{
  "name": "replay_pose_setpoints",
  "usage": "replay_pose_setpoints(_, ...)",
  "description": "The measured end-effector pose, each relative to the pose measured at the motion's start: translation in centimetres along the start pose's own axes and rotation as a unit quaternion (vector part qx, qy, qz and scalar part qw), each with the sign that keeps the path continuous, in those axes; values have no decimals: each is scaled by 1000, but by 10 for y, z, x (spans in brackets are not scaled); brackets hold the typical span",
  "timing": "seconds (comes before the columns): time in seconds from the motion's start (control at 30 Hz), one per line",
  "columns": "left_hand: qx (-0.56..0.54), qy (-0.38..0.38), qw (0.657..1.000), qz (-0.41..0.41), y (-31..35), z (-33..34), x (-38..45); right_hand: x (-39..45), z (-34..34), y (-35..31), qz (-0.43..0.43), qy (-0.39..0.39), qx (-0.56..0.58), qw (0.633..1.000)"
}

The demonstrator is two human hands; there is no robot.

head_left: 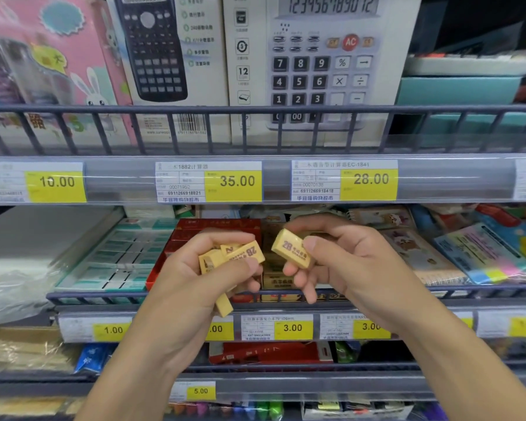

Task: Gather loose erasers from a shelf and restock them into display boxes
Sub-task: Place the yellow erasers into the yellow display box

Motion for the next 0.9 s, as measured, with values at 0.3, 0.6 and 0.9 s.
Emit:
replay_pose_setpoints(0.3,33,27,999,-3,7,-7,-1,-5,-49,-12,47,125,-223,966)
replay_pose_setpoints(0.6,42,23,999,-8,3,-11,-2,16,-51,9,150,85,-507,844)
replay_pose_setpoints(0.9,49,20,999,-12,9,-4,-4,31,-46,18,188,52,-650,735)
Point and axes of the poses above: each hand's wrist, its own x-axis towards the middle knuckle, its own z-axis out of the palm, y = z × x, the point moved 10 cm from there along x, towards the middle knuckle, and after that the axes turned 15 degrees about z, right-handed, at the moved point
